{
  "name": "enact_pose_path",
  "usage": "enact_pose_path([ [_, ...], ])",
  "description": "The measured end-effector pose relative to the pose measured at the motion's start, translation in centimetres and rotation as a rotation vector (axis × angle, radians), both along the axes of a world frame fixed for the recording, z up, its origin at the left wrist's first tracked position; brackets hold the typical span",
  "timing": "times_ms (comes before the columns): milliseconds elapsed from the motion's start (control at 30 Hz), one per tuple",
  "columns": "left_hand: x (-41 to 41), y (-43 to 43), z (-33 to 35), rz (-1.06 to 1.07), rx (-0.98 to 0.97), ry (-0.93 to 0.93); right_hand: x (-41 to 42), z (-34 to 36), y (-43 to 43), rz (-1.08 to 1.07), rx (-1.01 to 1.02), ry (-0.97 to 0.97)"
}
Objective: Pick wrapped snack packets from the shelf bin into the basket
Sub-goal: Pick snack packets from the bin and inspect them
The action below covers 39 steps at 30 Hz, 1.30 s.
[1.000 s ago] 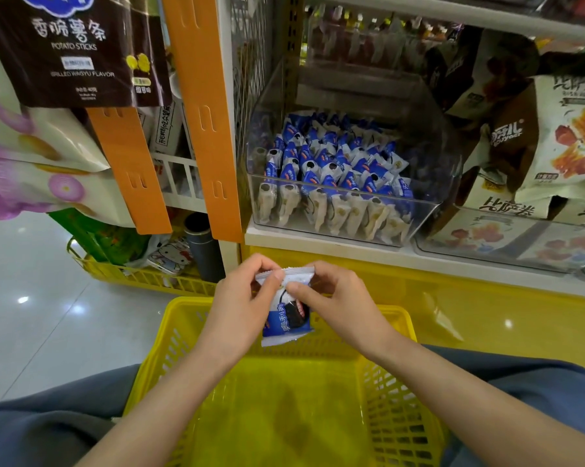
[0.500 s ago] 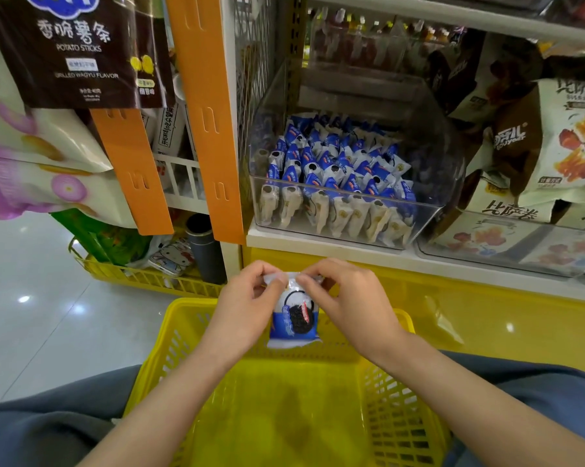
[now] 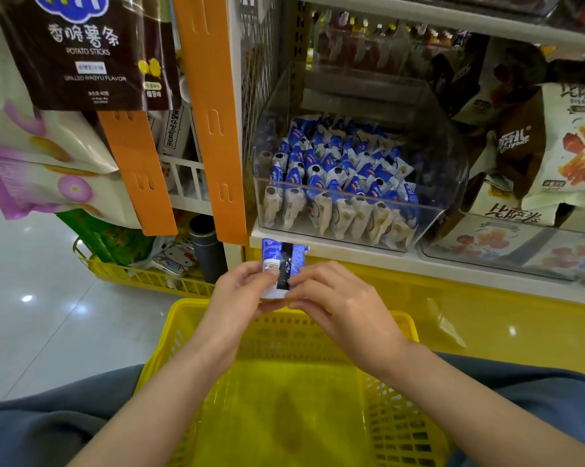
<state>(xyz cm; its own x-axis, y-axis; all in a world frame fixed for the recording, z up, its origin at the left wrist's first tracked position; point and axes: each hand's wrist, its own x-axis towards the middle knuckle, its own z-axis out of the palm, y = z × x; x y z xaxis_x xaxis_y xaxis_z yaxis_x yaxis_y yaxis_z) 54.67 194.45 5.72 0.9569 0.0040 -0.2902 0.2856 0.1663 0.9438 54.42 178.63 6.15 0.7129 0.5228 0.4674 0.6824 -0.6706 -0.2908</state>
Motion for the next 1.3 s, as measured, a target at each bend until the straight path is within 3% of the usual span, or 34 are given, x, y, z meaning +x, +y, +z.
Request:
enact_pose_path([
  [200, -0.1, -0.2, 0.4, -0.002, 0.087, -0.070, 0.2, 1.0, 0.7, -0.308, 0.592, 0.658],
  [300, -0.3, -0.6, 0.5, -0.034, 0.081, -0.116, 0.4, 1.5, 0.7, -0.230, 0.747, 1.021],
  [367, -0.3, -0.8, 0.3, 0.007, 0.187, -0.215, 0.2, 1.7, 0.9, -0.195, 0.840, 1.145],
  [500, -0.7, -1.1, -0.3, -0.003, 0.530, -0.464, 0.3, 1.8, 1.0, -0.250, 0.923, 1.125],
  [700, -0.6, -0.3, -1.1, -0.090, 0.747, -0.543, 0.2, 1.6, 1.1, -0.268, 0.893, 1.124],
  [1067, -1.6, -0.3, -0.7, -0.186, 0.929, -0.619, 0.6, 0.8, 1.1, -0.250, 0.838, 1.131],
  [1300, -1.6, -0.5, -0.1, -0.208, 1.111, -0.658, 0.2, 0.0, 1.3, -0.288, 0.715, 1.034],
])
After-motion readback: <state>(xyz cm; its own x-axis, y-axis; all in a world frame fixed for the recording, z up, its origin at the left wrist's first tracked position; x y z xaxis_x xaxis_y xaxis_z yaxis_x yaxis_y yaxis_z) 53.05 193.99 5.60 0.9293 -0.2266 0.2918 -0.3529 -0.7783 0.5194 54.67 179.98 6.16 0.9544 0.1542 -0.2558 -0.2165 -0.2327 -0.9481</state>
